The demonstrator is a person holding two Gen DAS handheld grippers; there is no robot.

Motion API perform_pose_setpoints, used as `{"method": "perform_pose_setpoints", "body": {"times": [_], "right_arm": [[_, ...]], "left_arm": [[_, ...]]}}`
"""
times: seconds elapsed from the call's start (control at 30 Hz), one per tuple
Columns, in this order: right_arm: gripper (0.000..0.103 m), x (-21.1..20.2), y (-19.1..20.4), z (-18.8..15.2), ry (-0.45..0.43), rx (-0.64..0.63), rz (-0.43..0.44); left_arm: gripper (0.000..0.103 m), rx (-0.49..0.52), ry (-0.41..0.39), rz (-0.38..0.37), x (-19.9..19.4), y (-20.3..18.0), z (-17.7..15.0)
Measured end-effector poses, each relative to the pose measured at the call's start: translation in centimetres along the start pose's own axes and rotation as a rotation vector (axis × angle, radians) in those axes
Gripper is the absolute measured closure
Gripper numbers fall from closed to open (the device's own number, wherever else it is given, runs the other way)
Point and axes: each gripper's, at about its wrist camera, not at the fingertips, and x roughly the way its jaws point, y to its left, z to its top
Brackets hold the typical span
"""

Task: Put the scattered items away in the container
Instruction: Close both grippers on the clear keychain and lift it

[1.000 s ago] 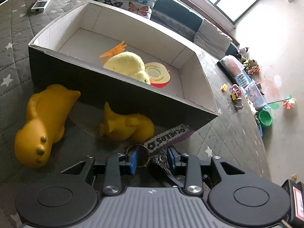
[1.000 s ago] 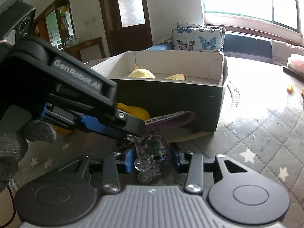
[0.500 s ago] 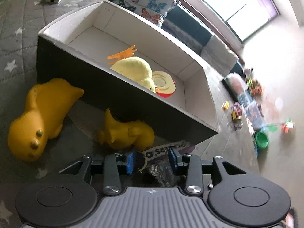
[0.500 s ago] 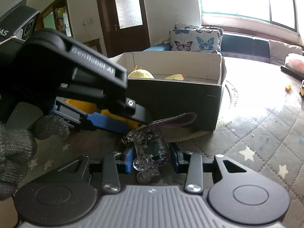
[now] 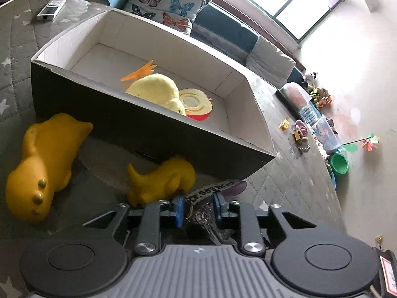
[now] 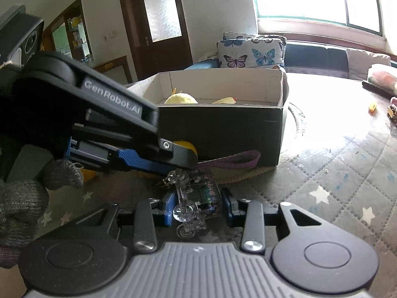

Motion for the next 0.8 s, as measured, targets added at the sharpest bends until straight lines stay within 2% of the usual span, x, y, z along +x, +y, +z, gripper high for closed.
{"method": "perform_pose_setpoints", "body": {"times": [0.1, 0.27, 0.5, 0.6, 0.8], "right_arm": [[0.066, 0.0, 0.0, 0.0, 0.0, -0.002, -0.001], [0.066, -0.2, 0.2, -0.2, -0.005, -0.008, 0.005], [0.066, -0.6, 0.1, -0.4, -0.009, 0.004, 0.01], [0.066, -0.6, -0.1, -0.3, -0.013, 0.022, 0.01], [0.066, -1.0, -0.2, 0.0, -0.032, 0.046, 0.023]], "left_arm": [[0.066, 0.046, -0.003, 0.018, 0.2, -0.7, -0.1], [0.066, 0.12, -0.016, 0.051, 0.6, -1.5, -0.6], [0.065, 0.167, -0.018, 0.054, 0.1, -1.3, -1.3], [0.061, 0.155, 0.001, 0.033, -0.2, -0.8, -1.3], [0.06, 0.088, 0.031, -0.021, -0.7, 0.0, -0.7]]}}
